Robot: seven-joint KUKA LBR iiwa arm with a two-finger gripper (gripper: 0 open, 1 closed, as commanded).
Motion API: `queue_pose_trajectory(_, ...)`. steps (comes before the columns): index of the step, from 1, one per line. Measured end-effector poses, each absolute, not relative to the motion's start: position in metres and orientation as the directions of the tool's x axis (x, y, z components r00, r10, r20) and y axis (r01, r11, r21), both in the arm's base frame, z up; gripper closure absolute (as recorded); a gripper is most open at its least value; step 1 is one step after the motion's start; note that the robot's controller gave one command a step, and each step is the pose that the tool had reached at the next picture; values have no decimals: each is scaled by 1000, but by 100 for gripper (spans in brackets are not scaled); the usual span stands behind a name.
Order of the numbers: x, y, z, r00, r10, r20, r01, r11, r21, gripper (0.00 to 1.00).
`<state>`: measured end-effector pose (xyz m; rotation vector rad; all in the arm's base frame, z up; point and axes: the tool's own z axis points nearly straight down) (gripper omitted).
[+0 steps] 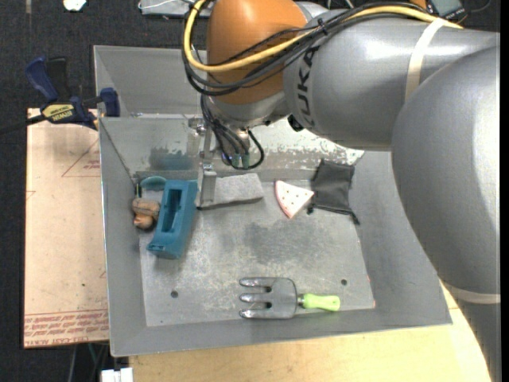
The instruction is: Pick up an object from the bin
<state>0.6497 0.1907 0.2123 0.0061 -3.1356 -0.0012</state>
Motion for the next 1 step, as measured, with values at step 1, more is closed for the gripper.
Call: queue_pose_trajectory(1, 651, 190, 218, -1000, -1, -2, -1, 1000, 2, 0)
